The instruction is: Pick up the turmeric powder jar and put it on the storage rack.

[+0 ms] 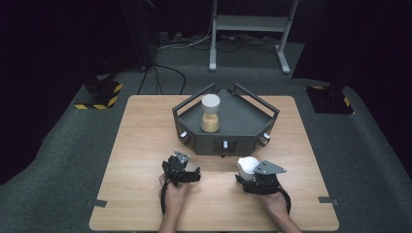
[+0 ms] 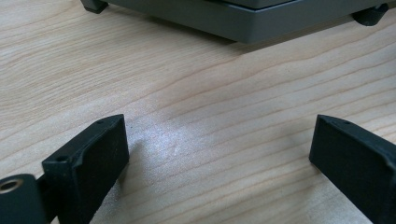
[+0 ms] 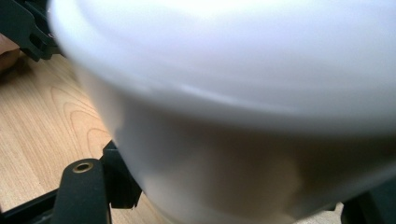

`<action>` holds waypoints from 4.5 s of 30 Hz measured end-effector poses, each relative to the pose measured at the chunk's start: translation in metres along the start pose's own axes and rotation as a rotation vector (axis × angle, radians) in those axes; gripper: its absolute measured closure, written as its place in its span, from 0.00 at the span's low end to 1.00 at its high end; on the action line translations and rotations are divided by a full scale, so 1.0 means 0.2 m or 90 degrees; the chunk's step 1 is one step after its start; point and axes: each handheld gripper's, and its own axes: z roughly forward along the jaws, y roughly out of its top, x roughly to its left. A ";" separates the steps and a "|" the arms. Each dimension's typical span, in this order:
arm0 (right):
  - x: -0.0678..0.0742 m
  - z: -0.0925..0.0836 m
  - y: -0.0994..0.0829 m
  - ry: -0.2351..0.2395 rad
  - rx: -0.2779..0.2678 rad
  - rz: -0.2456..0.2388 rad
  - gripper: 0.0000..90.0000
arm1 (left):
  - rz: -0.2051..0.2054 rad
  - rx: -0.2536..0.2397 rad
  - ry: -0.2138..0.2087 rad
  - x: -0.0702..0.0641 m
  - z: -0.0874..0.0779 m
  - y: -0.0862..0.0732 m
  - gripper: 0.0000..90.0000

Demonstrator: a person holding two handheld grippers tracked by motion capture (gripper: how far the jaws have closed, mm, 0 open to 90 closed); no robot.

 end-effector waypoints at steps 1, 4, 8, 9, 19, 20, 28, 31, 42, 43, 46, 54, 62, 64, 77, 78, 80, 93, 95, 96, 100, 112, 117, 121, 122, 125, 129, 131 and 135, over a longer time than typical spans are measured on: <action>0.00 0.00 0.00 0.001 0.001 -0.001 0.34 | 0.000 0.000 0.000 0.00 0.00 0.00 0.05; -0.01 0.00 0.02 0.001 0.008 -0.007 0.34 | 0.000 0.000 0.000 0.00 0.00 0.00 0.05; -0.02 -0.02 0.03 0.002 0.008 -0.007 0.34 | 0.000 0.000 0.000 0.00 0.00 0.00 0.05; -0.03 -0.03 0.03 0.002 0.007 -0.006 0.34 | 0.000 0.000 0.000 0.00 0.00 0.00 0.05; -0.07 -0.08 0.10 -0.002 0.004 0.004 0.34 | 0.000 0.000 0.000 0.00 0.00 0.00 0.05; -0.08 -0.09 0.11 0.000 0.003 0.005 0.34 | 0.000 0.000 0.000 0.00 0.00 0.00 0.05; -0.12 -0.13 0.18 0.003 -0.003 0.016 0.34 | 0.000 0.000 0.000 0.00 0.00 0.00 0.05; -0.14 -0.14 0.22 0.005 -0.007 0.017 0.34 | 0.000 0.000 0.000 0.00 0.00 0.00 0.05; -0.18 -0.18 0.33 0.001 -0.014 0.017 0.34 | 0.000 0.000 0.000 0.00 0.00 0.00 0.05; -0.18 -0.18 0.34 0.002 -0.013 0.015 0.34 | 0.000 0.000 0.000 0.00 0.00 0.00 0.05; -0.18 -0.18 0.36 0.003 -0.016 0.010 0.34 | 0.000 0.000 0.000 0.00 0.00 0.00 0.05; -0.20 -0.19 0.43 0.007 -0.025 0.008 0.34 | 0.000 0.000 0.000 0.00 0.00 0.00 0.05; -0.22 -0.20 0.50 0.013 -0.039 0.015 0.34 | 0.000 0.000 0.000 0.00 0.00 0.00 0.05; -0.23 -0.20 0.51 0.013 -0.041 0.017 0.34 | 0.000 0.000 0.000 0.00 0.00 0.00 0.05; -0.26 -0.18 0.63 0.005 -0.054 0.028 0.33 | 0.000 0.000 0.000 0.00 0.00 0.00 0.05; -0.26 -0.18 0.64 0.004 -0.054 0.027 0.33 | 0.000 0.000 0.000 0.00 0.00 0.00 0.05; -0.27 -0.17 0.66 0.002 -0.056 0.026 0.33 | 0.000 0.000 0.000 0.00 0.00 0.00 0.05; -0.29 -0.10 0.77 -0.023 -0.052 0.034 0.34 | 0.000 0.000 0.000 0.00 0.00 0.00 0.05; -0.29 -0.09 0.78 -0.028 -0.051 0.035 0.34 | 0.000 0.000 0.000 0.00 0.00 0.00 0.05; -0.29 -0.07 0.79 -0.033 -0.051 0.037 0.34 | 0.000 0.000 0.000 0.00 0.00 0.00 0.05; -0.30 -0.05 0.82 -0.044 -0.050 0.046 0.34 | 0.000 0.000 0.000 0.00 0.00 0.00 0.05; -0.30 0.07 0.87 -0.065 -0.031 0.061 0.34 | 0.000 0.000 0.000 0.00 0.00 0.00 0.05; -0.30 0.12 0.88 -0.080 -0.021 0.070 0.34 | 0.000 0.000 0.000 0.00 0.00 0.00 0.05; -0.29 0.15 0.88 -0.085 -0.018 0.075 0.34 | 0.000 0.000 0.000 0.00 0.00 0.00 0.05; -0.29 0.16 0.88 -0.086 -0.018 0.074 0.34 | 0.000 0.000 0.000 0.00 0.00 0.00 0.05; -0.27 0.18 0.88 -0.093 -0.012 0.066 0.34 | 0.001 0.000 0.000 0.00 0.00 0.00 0.05; -0.27 0.21 0.87 -0.094 -0.009 0.063 0.33 | 0.001 0.000 0.000 0.00 0.00 0.00 0.05; -0.27 0.22 0.87 -0.093 -0.013 0.066 0.33 | 0.001 0.000 0.000 0.00 0.00 0.00 0.05; -0.26 0.22 0.87 -0.095 -0.016 0.064 0.33 | 0.001 0.000 0.000 0.00 0.00 0.00 0.05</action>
